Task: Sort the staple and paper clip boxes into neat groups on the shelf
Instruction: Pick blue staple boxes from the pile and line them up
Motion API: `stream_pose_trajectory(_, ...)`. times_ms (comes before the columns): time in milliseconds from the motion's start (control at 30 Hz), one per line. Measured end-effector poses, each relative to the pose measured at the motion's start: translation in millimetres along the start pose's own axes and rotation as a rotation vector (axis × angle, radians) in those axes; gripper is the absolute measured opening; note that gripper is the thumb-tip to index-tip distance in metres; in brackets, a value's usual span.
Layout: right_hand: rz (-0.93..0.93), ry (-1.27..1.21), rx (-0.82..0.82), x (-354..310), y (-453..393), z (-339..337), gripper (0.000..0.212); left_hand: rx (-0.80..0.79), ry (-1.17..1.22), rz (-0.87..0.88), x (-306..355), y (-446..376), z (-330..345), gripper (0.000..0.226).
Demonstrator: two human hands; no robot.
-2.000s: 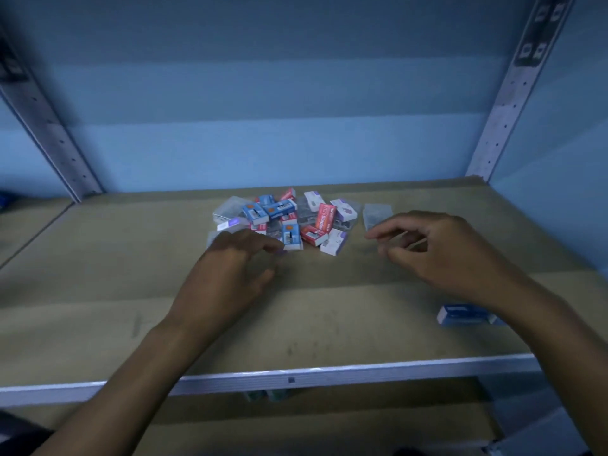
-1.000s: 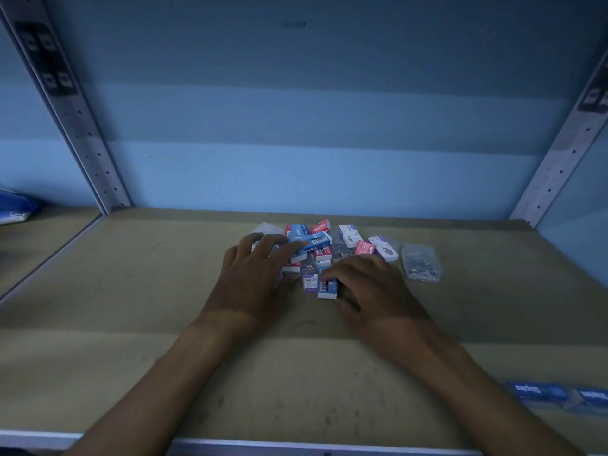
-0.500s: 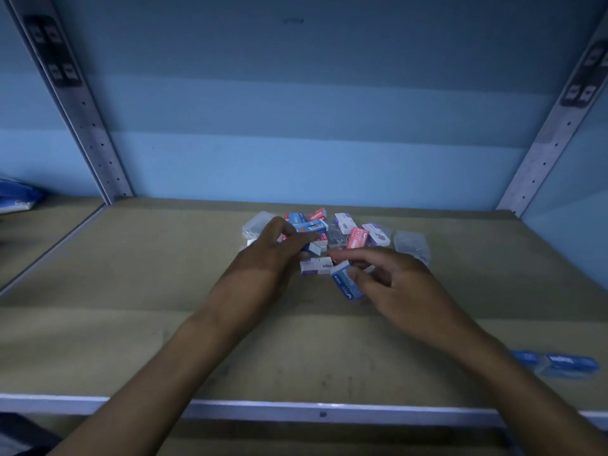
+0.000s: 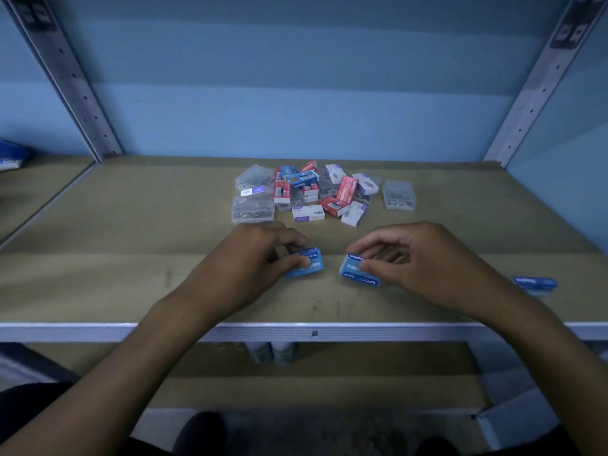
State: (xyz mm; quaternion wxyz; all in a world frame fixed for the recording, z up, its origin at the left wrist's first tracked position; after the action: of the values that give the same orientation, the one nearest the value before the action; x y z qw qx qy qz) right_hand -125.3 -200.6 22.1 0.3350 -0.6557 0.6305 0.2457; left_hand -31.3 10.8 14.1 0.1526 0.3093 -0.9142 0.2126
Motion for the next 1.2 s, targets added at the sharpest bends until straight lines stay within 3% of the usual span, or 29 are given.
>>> stream_pose_trajectory(300, -0.083, 0.226, -0.015, -6.2, 13.2, 12.0, 0.022, -0.048, -0.024, 0.087, 11.6, 12.7, 9.1, 0.022)
stream_pose_trajectory(500, -0.074, 0.189, 0.044, -12.9, 15.2, -0.8, 0.019, 0.024, -0.009, 0.019, 7.0, 16.5, -4.4, 0.026)
stream_pose_trajectory(633, -0.064, 0.262, -0.039, -10.3, 16.4, 12.0, 0.028, 0.001, -0.02, 0.015, 2.7, 20.7, -4.4, 0.028)
stream_pose_trajectory(700, -0.083, 0.284, -0.05, -9.4, 15.5, 18.1, 0.021, -0.014, -0.014, 0.035, 3.6, 21.4, -0.5, 0.027)
stream_pose_trajectory(800, -0.047, 0.149, 0.026, -8.9, 14.5, 11.3, 0.019, -0.015, -0.011, 0.047, 5.0, 20.4, 2.3, 0.024)
stream_pose_trajectory(900, -0.015, -0.1, 0.065, -11.2, 16.2, 4.4, 0.037, -0.004, -0.006, 0.043, 4.2, 19.3, 1.9, 0.023)
stream_pose_trajectory(967, -0.021, -0.123, 0.038, -13.1, 17.6, 3.7, 0.043, 0.003, -0.003, 0.041, 4.2, 19.8, 1.5, 0.022)
stream_pose_trajectory(1200, 0.028, -0.125, 0.042, -8.3, 19.0, 4.9, 0.023, 0.025, 0.004, 0.032, 3.7, 19.6, -0.2, 0.017)
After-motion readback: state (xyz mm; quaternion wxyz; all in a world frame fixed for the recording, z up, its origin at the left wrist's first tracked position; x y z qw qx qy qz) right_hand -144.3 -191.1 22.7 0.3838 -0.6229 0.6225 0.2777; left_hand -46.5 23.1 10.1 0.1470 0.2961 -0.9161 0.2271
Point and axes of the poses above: each hand's wrist, its own y-axis away from the middle knuckle, its own z-axis out of the palm, x = y × z, the point moved 4 cm from there along -y, towards the middle knuckle, and after that the axes turned 5 degrees about -y, right-handed, at the moved point
